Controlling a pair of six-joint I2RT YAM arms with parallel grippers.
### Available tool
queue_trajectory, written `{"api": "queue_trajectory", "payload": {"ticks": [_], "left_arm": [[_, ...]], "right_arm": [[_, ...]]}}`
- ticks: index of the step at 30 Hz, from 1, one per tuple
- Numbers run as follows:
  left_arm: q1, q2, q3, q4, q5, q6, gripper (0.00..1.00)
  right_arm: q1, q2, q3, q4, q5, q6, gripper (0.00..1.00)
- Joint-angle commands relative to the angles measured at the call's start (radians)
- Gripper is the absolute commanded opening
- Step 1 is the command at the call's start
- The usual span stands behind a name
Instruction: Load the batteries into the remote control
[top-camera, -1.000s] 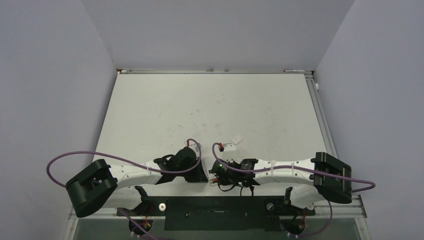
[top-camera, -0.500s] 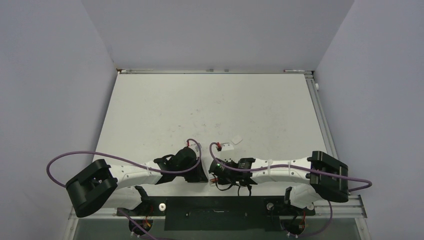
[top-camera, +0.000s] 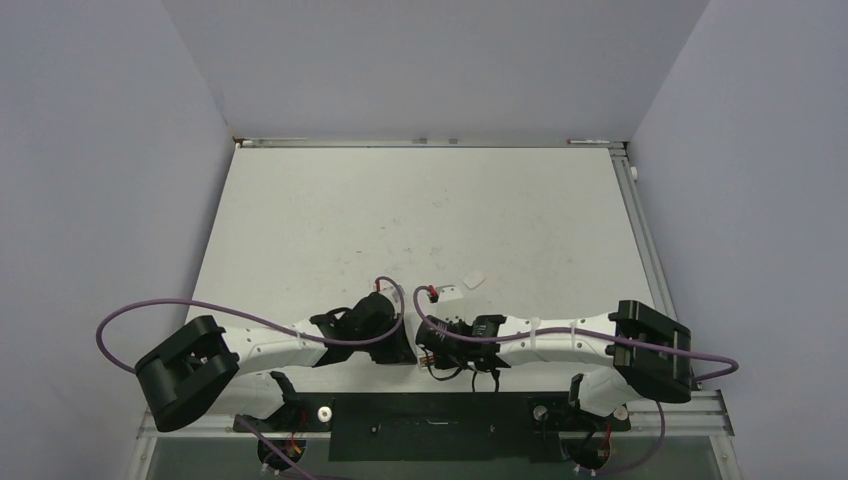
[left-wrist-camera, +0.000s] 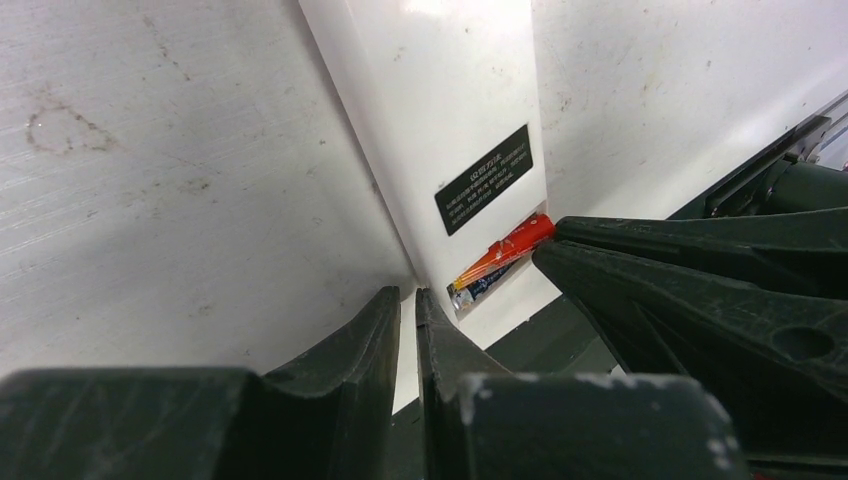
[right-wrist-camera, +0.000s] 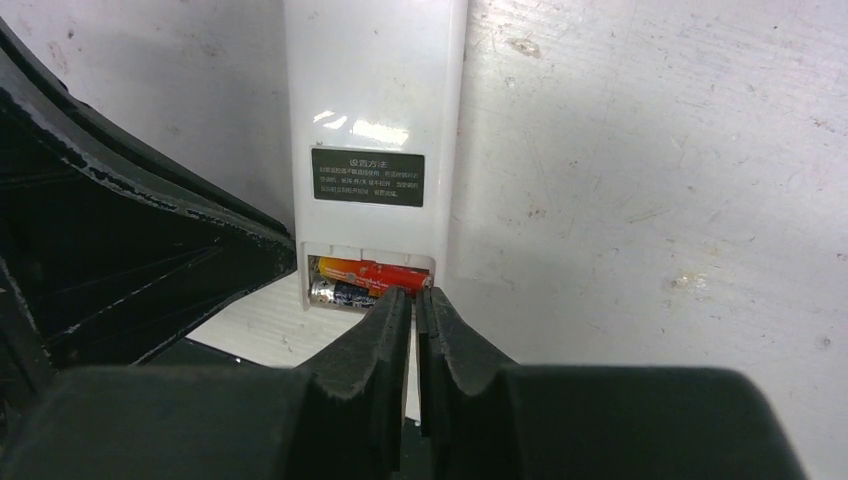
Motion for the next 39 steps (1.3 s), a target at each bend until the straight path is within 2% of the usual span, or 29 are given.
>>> {"api": "queue_trajectory", "payload": {"ticks": [1, 17, 29, 39], "left_arm": [[-0.013, 0.038, 0.023, 0.023, -0.013, 0.009, 0.10], [-0.024, 0.058, 0.020, 0.050, -0.007, -0.001, 0.10], [-0.024, 0.070, 0.022, 0.051, -0.005, 0.003, 0.10], [-0.021, 0.058, 0.022, 0.034, -0.014, 0.009, 0.10]], "right_arm": [[0.009, 0.030, 0.027, 0.025, -0.009, -0.009, 0.09], [0.022, 0.096, 0.057, 0.027, -0.041, -0.037, 0.08], [0.080, 0.245, 0.174, -0.147, 0.045, -0.075, 0.09], [0.079, 0.208, 0.236, -0.242, 0.152, -0.075, 0.09]]}}
